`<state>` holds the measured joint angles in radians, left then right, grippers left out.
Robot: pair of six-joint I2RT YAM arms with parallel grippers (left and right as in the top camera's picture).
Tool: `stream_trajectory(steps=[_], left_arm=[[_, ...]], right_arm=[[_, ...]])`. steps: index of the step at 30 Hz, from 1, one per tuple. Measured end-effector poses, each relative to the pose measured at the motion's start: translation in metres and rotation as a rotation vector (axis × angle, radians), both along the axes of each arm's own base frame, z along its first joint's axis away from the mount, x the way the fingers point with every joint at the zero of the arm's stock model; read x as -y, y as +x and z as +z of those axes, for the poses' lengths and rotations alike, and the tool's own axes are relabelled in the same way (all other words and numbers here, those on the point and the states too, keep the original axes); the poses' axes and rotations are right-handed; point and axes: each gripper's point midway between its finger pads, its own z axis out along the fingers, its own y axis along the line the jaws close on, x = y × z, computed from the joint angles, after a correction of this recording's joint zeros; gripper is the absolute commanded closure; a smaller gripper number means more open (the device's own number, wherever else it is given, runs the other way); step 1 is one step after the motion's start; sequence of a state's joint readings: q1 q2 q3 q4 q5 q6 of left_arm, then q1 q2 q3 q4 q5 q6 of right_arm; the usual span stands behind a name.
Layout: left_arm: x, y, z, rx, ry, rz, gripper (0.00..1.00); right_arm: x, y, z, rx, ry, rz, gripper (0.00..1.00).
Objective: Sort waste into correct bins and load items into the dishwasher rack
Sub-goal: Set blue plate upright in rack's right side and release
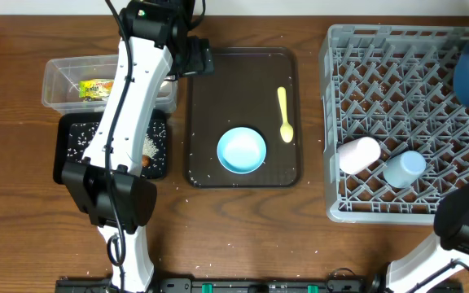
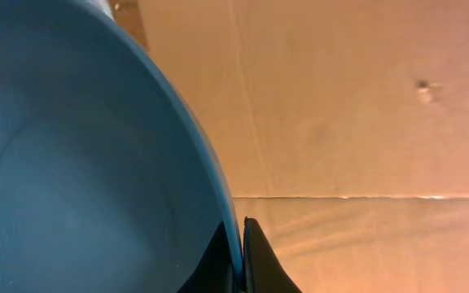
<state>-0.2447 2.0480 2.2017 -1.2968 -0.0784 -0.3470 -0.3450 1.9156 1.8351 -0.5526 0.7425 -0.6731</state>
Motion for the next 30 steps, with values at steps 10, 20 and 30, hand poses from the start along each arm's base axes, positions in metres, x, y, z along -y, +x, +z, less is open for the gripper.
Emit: stream_trajectory(steps=[10, 20, 30], left_arm=[[0.0, 0.0, 0.0, 0.0, 0.0, 0.0, 0.01], [0.0, 0.0, 0.0, 0.0, 0.0, 0.0, 0.01], [0.0, 0.0, 0.0, 0.0, 0.0, 0.0, 0.01]], right_arm=[[0.005, 0.016, -0.037, -0.066, 0.024, 0.031, 0.99], [0.01, 0.035, -0.019, -0.012, -0.076, 0.037, 0.99], [0.019, 0.038, -0.012, -0.082, -0.161, 0.056, 0.99]])
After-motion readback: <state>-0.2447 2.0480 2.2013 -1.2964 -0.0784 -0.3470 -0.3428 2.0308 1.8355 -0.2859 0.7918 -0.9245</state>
